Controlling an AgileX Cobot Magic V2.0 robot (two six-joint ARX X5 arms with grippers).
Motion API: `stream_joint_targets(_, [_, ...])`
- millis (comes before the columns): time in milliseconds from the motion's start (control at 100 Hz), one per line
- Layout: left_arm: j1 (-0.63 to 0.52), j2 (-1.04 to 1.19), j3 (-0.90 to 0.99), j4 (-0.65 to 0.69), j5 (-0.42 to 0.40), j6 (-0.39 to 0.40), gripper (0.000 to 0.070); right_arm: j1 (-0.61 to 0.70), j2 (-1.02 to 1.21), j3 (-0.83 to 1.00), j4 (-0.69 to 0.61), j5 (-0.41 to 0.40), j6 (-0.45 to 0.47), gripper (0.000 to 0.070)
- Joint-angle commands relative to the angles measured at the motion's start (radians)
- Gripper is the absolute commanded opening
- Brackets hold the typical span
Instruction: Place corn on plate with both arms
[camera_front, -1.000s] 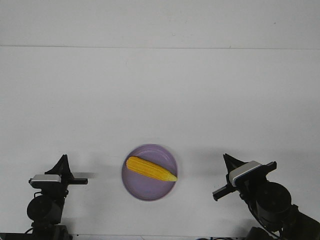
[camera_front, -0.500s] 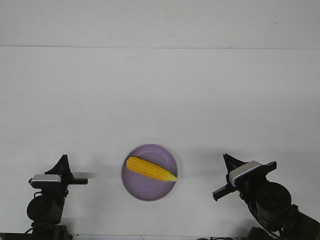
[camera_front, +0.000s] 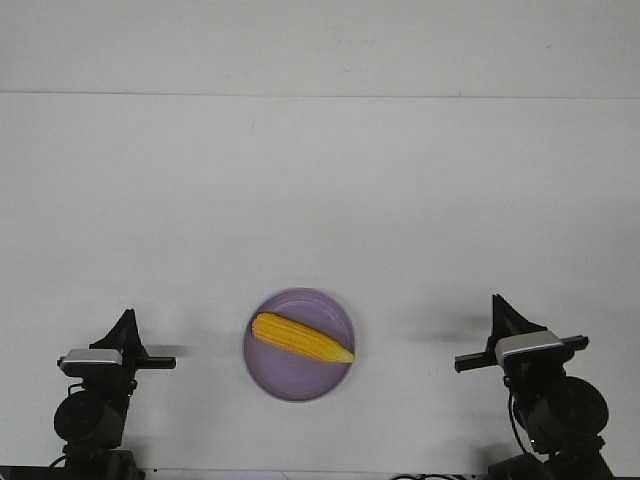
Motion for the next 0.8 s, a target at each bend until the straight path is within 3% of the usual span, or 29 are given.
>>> stream_joint_targets(0, [-0.001,-0.002,-0.021,0.01,0.002,0.005,0.0015,-0.132,-0.068,-0.121,0.088,-0.048,-0.008,0.0015])
stream_joint_targets(90, [-0.001,-0.002,-0.021,0.01,0.002,0.005,0.0015,-0.258,-0.154,-0.254,0.147,-0.119,0.013,0.0016])
stream_joint_targets(230, [-0.001,-0.002,-0.021,0.01,0.002,0.005,0.0015,-0.355,-0.227,-0.388,0.194,-0.136,0.022,0.0015])
stream_joint_targets(320, [-0.001,-0.002,-0.021,0.01,0.002,0.005,0.0015,-0.375,-0.256,-0.448,0.24,-0.136,0.023,0.0016])
stream_joint_targets(790, [-0.001,-0.002,-0.021,0.01,0.002,0.005,0.0015,-0.38,-0.284,-0.449,0.199,-0.136,0.019,0.0015])
